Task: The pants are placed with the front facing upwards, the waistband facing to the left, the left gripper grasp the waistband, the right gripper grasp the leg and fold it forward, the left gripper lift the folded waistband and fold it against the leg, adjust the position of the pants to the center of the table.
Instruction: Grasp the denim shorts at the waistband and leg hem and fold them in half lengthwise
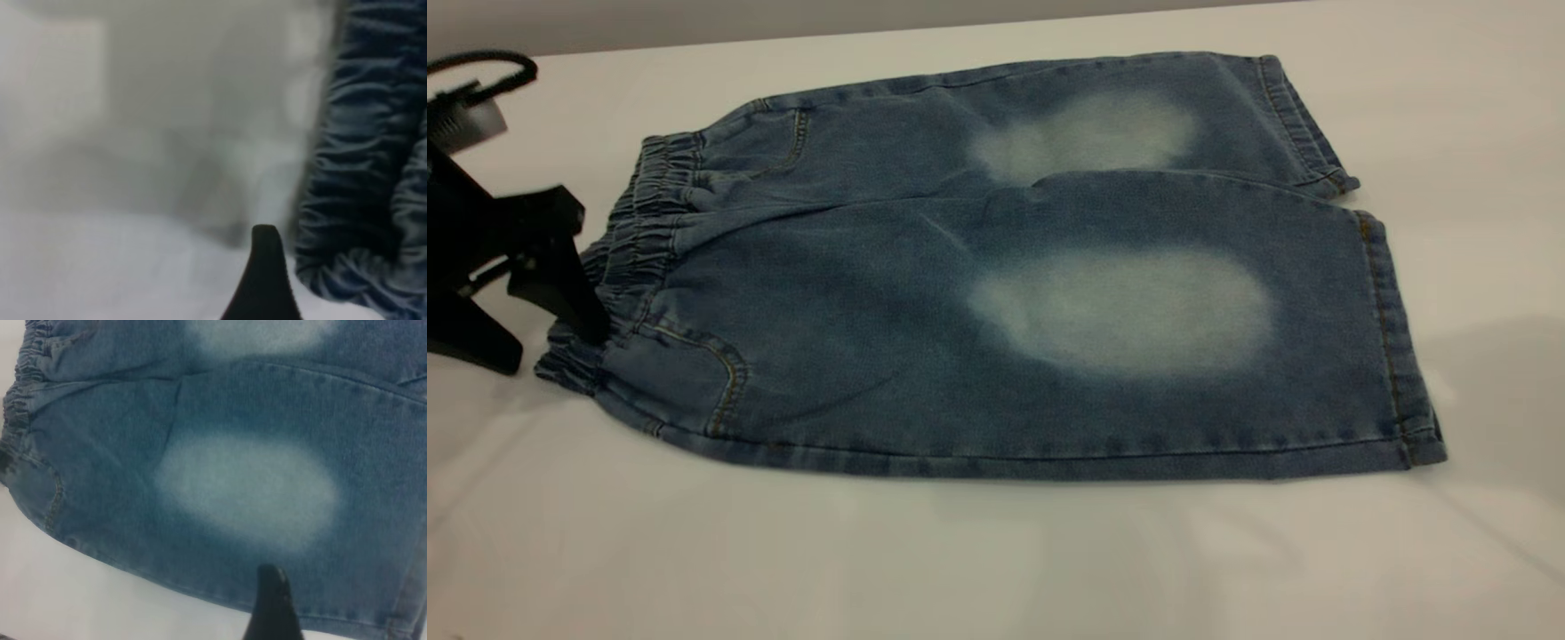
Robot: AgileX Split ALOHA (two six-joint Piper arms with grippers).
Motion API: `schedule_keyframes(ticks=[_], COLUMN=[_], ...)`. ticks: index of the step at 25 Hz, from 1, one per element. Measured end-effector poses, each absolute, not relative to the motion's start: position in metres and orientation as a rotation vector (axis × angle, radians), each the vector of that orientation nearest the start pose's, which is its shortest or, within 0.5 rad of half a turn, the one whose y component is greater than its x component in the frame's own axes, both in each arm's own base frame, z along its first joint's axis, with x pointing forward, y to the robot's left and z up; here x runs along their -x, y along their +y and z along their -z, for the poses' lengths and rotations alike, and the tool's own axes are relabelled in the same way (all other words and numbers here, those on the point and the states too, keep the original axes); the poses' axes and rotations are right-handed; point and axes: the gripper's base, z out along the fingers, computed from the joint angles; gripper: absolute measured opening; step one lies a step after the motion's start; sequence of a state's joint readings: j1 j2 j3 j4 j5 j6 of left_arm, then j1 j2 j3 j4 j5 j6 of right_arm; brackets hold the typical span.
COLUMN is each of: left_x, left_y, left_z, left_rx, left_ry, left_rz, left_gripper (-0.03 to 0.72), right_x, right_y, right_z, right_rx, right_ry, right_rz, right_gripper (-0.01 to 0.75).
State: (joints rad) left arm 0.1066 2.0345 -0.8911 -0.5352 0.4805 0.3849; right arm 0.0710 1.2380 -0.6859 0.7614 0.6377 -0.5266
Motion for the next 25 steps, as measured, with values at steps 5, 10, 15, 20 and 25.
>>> schedule_keyframes(ticks=[5,10,15,20,25], left_x=[-0.313,-0.313,-0.314,-0.313,-0.311], left_y=[0.012,0.012,0.012,0.012,0.012], left_z=[-0.061,-0.061,-0.061,-0.057,-0.043], left_rx=[0.310,0.311,0.311,0.318,0.334], left_ry=[3.007,3.000,2.997,3.002,3.041], left_rz=[0.361,0.358,0.355,0.352,0.357], left_gripper=[0.529,0.506,0.412,0.291,0.193], right_x=[-0.223,-0.223,-0.223,-0.223,-0.223], right_y=[0.053,0.053,0.053,0.053,0.053], right_z=[-0.242,-0.242,-0.242,-0.242,-0.242], right_rx=[0.100,0.100,0.100,0.100,0.100], right_ry=[2.510,2.510,2.510,2.510,2.510], right_rz=[-0.614,-0.614,-0.614,-0.614,-0.614], right_gripper=[0.441,0.441,0.441,0.441,0.441])
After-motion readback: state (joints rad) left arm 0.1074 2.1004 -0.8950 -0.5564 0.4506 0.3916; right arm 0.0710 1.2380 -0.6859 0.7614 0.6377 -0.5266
